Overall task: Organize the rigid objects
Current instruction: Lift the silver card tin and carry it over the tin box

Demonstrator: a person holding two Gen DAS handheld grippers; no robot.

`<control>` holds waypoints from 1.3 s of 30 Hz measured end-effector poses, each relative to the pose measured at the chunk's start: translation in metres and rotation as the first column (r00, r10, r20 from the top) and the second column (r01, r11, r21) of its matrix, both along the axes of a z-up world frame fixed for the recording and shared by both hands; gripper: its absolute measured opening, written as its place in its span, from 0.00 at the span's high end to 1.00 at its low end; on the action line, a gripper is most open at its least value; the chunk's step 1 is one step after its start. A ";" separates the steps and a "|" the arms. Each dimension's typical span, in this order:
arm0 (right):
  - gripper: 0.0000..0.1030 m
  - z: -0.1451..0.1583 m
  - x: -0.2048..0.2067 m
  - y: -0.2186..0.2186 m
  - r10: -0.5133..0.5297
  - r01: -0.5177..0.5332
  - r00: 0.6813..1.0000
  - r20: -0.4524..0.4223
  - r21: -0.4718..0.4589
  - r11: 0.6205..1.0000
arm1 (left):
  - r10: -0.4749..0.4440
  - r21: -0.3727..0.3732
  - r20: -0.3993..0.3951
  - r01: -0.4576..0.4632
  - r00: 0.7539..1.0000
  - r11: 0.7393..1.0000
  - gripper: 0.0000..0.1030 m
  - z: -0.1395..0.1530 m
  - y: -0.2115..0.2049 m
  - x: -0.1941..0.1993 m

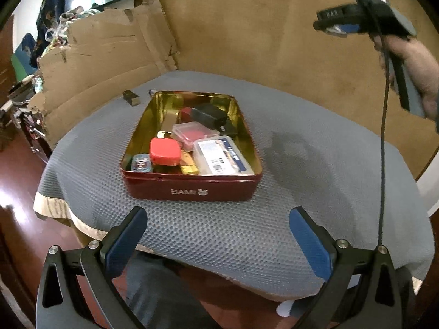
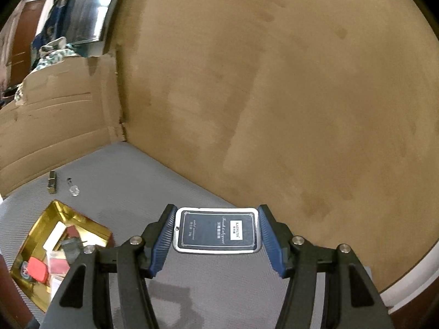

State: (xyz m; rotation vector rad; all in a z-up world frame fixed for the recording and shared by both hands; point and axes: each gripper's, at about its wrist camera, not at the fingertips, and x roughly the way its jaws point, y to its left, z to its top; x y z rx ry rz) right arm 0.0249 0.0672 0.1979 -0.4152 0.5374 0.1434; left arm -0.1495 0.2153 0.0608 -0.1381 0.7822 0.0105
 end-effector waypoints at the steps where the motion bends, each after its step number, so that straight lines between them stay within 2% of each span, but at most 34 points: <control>1: 0.41 0.000 -0.002 0.007 0.011 -0.011 1.000 0.001 -0.001 1.000 | 0.008 0.016 0.001 -0.008 1.000 1.000 0.01 -0.001 0.000 0.001; 4: 0.41 -0.002 -0.008 0.029 0.049 -0.049 0.999 -0.004 0.000 0.999 | 0.037 0.047 0.008 -0.037 0.999 0.998 0.01 -0.003 0.003 0.003; 13: 0.41 -0.034 -0.021 0.103 0.163 -0.164 0.985 -0.061 -0.008 0.986 | 0.079 0.049 0.007 -0.079 0.997 0.996 0.01 -0.003 0.018 0.007; 20: 0.41 -0.061 -0.036 0.145 0.253 -0.252 0.961 -0.110 0.024 0.967 | 0.138 0.036 0.014 -0.138 0.990 0.990 0.01 -0.001 0.032 0.010; 25: 0.41 -0.080 -0.047 0.171 0.307 -0.305 0.941 -0.140 0.034 0.952 | 0.145 0.024 0.001 -0.145 0.989 0.989 0.01 -0.003 0.035 0.012; 30: 0.41 -0.096 -0.054 0.185 0.336 -0.339 0.927 -0.166 0.012 0.941 | 0.149 0.018 -0.002 -0.149 0.989 0.989 0.01 -0.004 0.037 0.013; 39: 0.41 -0.131 -0.065 0.194 0.335 -0.346 0.920 -0.203 -0.019 0.938 | 0.162 0.017 -0.002 -0.162 0.987 0.987 0.01 -0.004 0.037 0.014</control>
